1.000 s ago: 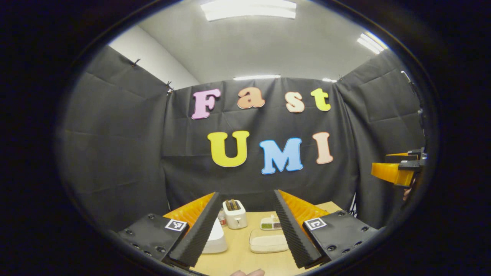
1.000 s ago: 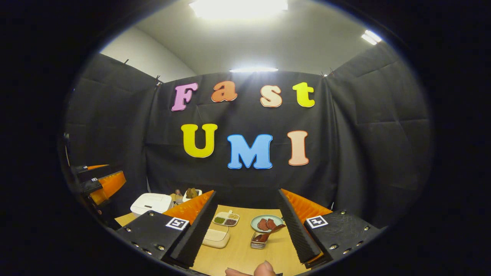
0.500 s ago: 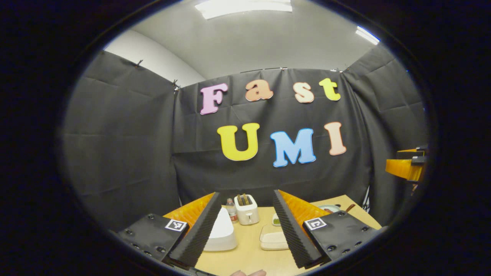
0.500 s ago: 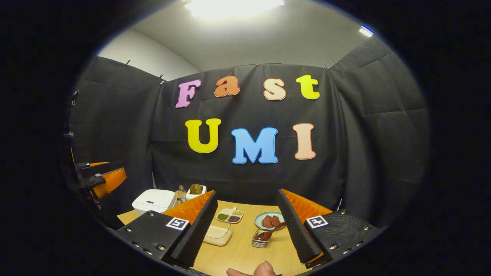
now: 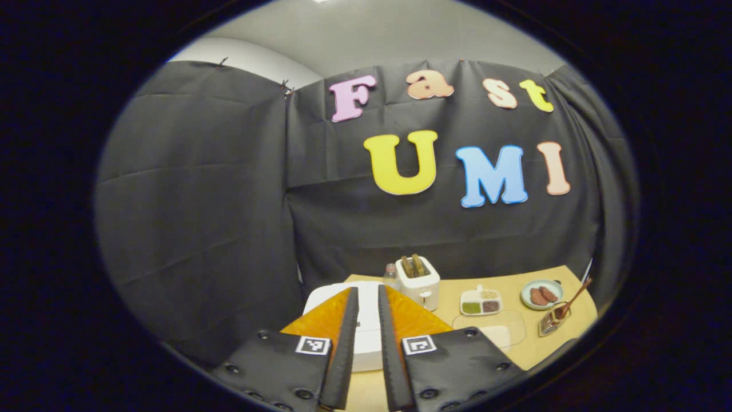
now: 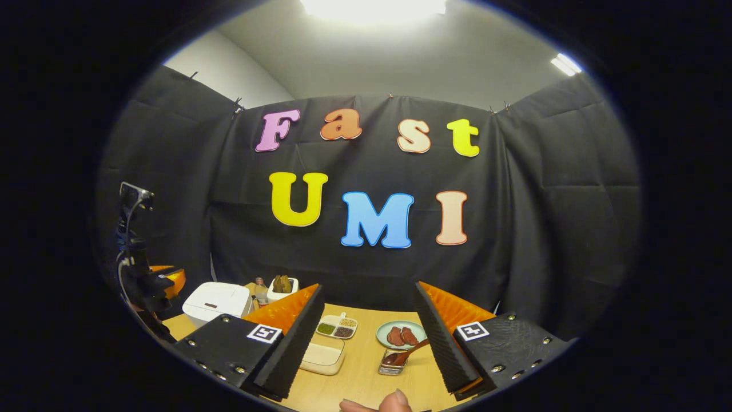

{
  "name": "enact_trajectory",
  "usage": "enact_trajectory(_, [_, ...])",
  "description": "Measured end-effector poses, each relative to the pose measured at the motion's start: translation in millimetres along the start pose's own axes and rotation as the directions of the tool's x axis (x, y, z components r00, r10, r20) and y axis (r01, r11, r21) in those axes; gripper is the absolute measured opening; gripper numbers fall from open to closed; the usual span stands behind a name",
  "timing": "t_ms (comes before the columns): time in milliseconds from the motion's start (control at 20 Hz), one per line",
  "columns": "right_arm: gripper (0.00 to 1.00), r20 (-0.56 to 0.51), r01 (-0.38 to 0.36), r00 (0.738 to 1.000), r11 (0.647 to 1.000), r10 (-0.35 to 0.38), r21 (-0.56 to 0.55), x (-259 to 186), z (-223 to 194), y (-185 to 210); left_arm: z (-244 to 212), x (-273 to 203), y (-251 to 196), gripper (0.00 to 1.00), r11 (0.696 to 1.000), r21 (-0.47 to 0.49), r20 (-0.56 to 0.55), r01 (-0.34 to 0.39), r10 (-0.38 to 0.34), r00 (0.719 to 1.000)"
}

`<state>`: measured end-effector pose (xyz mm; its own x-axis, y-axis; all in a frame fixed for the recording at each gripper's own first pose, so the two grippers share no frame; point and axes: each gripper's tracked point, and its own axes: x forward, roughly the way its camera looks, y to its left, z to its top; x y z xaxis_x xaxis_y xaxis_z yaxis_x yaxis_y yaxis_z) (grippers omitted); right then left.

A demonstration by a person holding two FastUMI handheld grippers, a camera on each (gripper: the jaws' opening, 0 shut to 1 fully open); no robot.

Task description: Close the left gripper, press the button to open the rice cooker; take a wooden spoon from the chopstick holder with the right hand, scoop a spoonful of rice and pour it into the rice cooker, then put the wooden spoon back into the chopstick holder.

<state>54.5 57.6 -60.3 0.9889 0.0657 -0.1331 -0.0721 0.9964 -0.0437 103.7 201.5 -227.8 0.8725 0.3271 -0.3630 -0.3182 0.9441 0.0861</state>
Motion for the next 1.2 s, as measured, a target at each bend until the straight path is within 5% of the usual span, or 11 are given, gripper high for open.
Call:
enact_trajectory(100, [0.96,-0.015,0.012,1.000,1.000,-0.012,-0.011,1,-3,13,-24,31,6,0.15,1.000,-0.025,-0.056,0.018,-0.019,0.998])
enact_trajectory(250, [0.95,-0.044,0.033,0.998,0.999,-0.035,-0.036,2,-13,28,-59,78,26,0.09,0.999,-0.032,-0.140,-0.024,0.019,0.990])
enact_trajectory(750, [0.96,-0.106,0.053,0.992,0.993,-0.065,-0.108,2,-23,61,-167,167,35,0.09,0.992,-0.081,-0.393,-0.096,0.056,0.918])
enact_trajectory(950, [0.96,-0.123,0.048,0.991,0.993,-0.062,-0.112,3,-27,69,-182,175,36,0.08,0.996,-0.029,-0.417,-0.089,0.069,0.906])
enact_trajectory(1200, [0.96,-0.123,0.034,0.991,0.993,-0.048,-0.116,2,-28,69,-156,176,40,0.09,0.995,-0.012,-0.354,-0.099,0.089,0.931])
